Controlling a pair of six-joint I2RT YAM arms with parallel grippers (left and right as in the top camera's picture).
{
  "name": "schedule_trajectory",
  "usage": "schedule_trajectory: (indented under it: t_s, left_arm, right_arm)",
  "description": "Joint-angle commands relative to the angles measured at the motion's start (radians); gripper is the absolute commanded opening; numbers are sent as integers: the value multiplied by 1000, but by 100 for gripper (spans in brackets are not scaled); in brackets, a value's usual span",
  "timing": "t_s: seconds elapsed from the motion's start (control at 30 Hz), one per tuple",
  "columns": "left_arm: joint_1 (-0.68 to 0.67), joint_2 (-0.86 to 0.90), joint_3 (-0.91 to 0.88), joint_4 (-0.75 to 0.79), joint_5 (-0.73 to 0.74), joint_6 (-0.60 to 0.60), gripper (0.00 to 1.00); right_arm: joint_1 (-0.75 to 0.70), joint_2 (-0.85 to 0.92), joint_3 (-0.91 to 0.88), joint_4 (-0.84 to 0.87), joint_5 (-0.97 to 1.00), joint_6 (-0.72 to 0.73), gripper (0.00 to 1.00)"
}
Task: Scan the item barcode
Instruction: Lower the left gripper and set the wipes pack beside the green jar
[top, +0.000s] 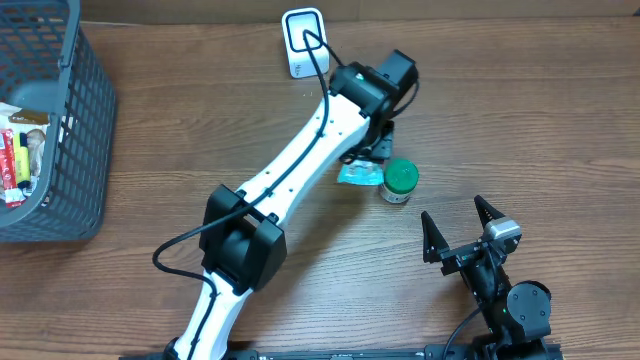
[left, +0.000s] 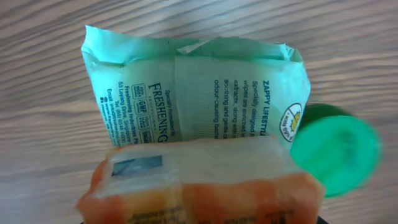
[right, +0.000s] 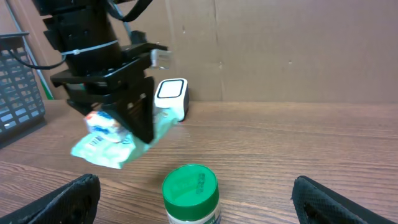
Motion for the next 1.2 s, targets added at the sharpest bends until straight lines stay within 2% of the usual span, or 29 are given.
schedule_trajectory:
  t_s: [0.0, 0.03, 0.1, 0.37, 0.5, 0.67, 0.83, 0.97, 1.1, 1.17]
  left_arm:
    - [2, -34, 17, -32, -86, -42, 38]
    - [3, -34, 12, -40, -96, -59, 33]
    - [2, -34, -1, -41, -98, -84, 29]
    - [-3, -33, -188, 49, -72, -223, 32]
    - [-3, -33, -294, 138, -12, -222, 32]
    - [-8, -33, -407, 249, -5, -222, 33]
    - [-9, -33, -440, 288, -5, -216, 38]
    - [-8, -34, -439, 292, -5, -213, 52]
    - [12, -34, -408, 277, 28, -132, 67]
    - [26, -34, -385, 261, 68, -102, 68]
  right_arm:
    - [-2, -9, -11, 4, -1, 4, 100]
    - [-2, -9, -11, 4, -1, 4, 100]
    - [-2, -9, -11, 4, -1, 4, 100]
    - [-2, -9, -11, 4, -1, 4, 100]
    - [-2, -9, -11, 4, -1, 4, 100]
    - [-2, -9, -11, 4, -1, 4, 100]
    - [-2, -9, -11, 4, -1, 4, 100]
    - [-2, -9, -11, 4, -1, 4, 100]
    - [-2, -9, -11, 4, -1, 4, 100]
    - [-2, -9, -11, 4, -1, 4, 100]
